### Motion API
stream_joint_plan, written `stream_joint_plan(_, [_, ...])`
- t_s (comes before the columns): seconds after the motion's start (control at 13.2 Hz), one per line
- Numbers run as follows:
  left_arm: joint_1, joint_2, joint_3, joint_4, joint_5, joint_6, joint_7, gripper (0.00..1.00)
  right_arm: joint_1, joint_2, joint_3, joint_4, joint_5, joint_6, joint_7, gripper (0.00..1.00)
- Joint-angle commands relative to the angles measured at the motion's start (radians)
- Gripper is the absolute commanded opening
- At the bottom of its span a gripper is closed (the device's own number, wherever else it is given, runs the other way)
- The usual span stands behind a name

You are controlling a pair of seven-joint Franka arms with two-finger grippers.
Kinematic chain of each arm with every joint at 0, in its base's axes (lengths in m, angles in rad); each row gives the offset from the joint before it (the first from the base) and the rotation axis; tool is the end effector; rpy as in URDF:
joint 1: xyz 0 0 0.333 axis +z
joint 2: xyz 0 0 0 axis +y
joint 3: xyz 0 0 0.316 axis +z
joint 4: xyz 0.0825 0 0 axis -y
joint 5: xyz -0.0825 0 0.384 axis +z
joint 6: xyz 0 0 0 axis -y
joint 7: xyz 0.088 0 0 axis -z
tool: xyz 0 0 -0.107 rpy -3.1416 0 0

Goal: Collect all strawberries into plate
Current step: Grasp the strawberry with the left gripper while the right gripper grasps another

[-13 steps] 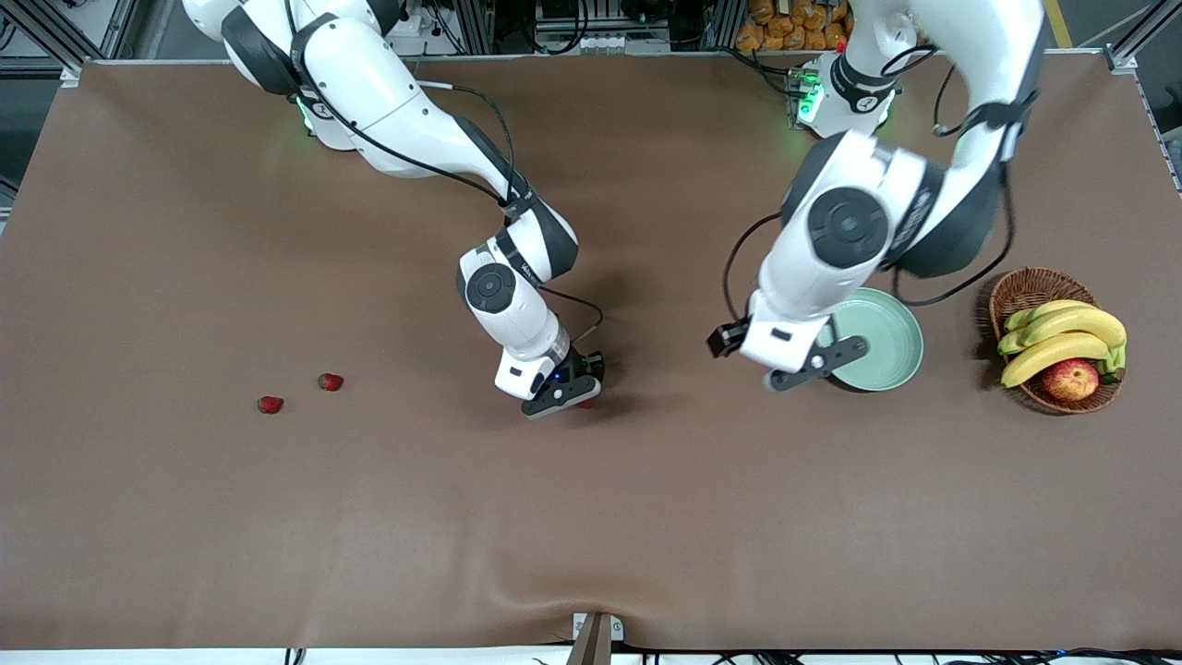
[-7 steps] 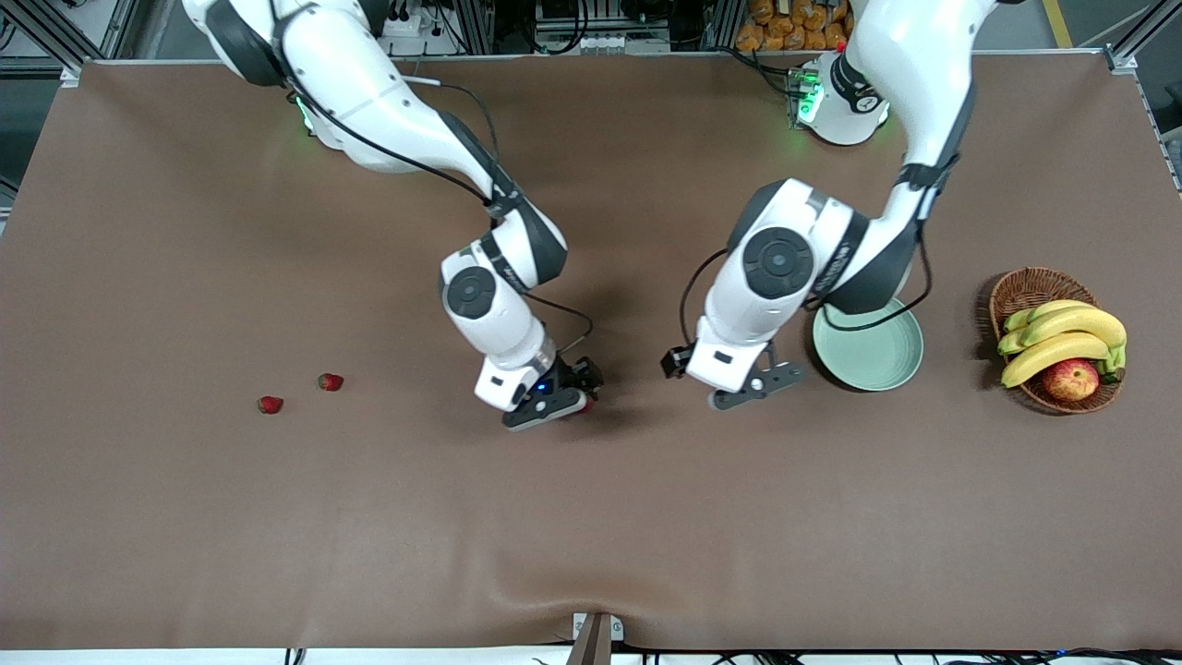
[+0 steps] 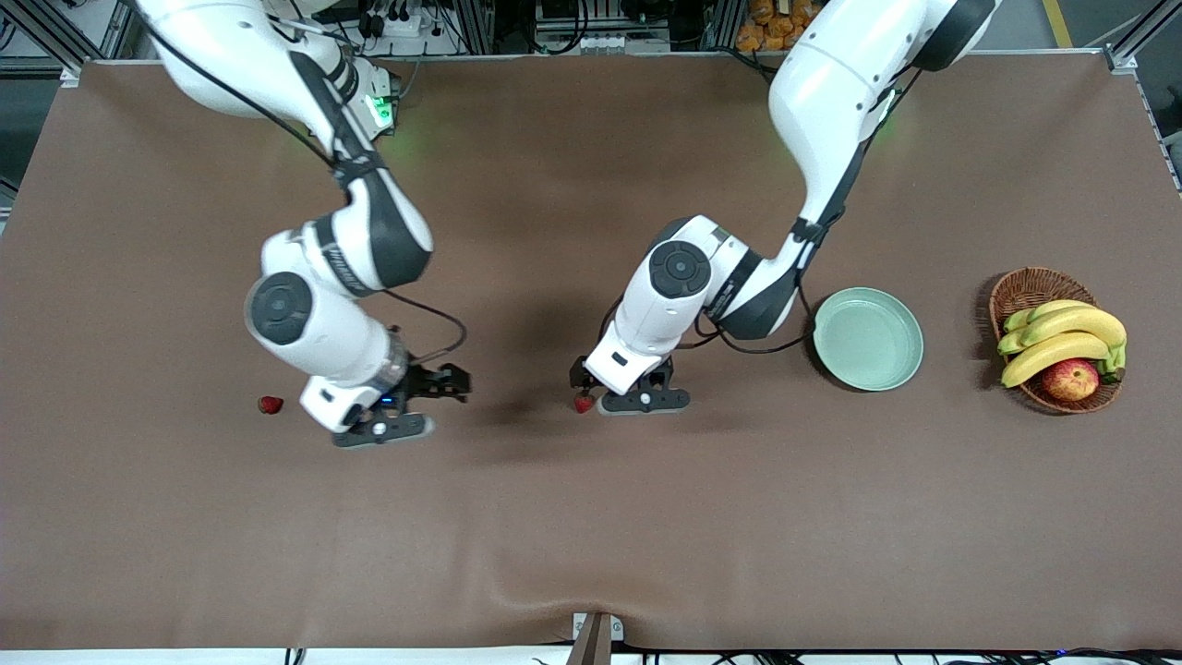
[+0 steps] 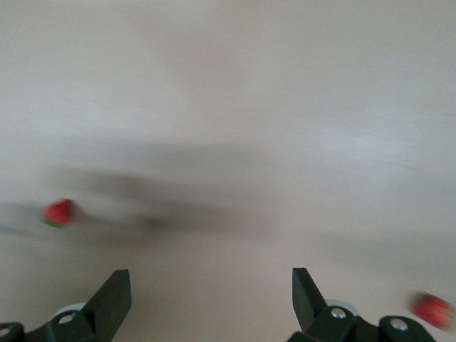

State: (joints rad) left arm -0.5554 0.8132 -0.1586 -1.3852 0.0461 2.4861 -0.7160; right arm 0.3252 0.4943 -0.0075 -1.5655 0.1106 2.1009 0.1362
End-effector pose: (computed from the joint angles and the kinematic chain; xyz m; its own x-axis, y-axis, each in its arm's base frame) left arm 0.5933 -0.4762 0.2592 0.9840 0.0569 0.1690 0.0131 -0.9682 0.2497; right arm 0.6562 0.2221 0.3614 0.9916 0.1268 0.0255 0.1287 -0.9868 -0.0983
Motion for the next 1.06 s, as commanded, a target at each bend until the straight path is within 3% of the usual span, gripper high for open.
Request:
stream_joint_plan(0.0, [-0.076, 0.095, 0.068, 0.107, -0.005, 0.042, 0.052, 0.97, -0.107, -0.046, 0.017, -0.051, -0.037, -0.071, -0.097, 1.00])
stream_joint_plan(0.15, [-0.141, 0.132, 0.137, 0.136, -0.006, 0.046, 0.049, 0.94, -0.188, -0.039, 0.017, -0.086, -0.039, -0.065, -0.220, 1.00])
stream_joint_plan(0.3, [-0.156, 0.153, 0.145, 0.135, -0.006, 0.060, 0.050, 0.91, -0.221, -0.040, 0.015, -0.141, -0.045, -0.047, -0.306, 1.00])
stream_joint_plan(0.61, [-0.164, 0.179, 0.146, 0.132, -0.005, 0.088, 0.050, 0.90, -0.209, -0.040, 0.018, -0.229, -0.159, -0.029, -0.334, 1.00])
stream_joint_plan(0.99, [-0.179, 0.208, 0.159, 0.133, -0.006, 0.116, 0.044, 0.80, -0.224, 0.001, 0.018, -0.327, -0.175, 0.177, -0.591, 1.00])
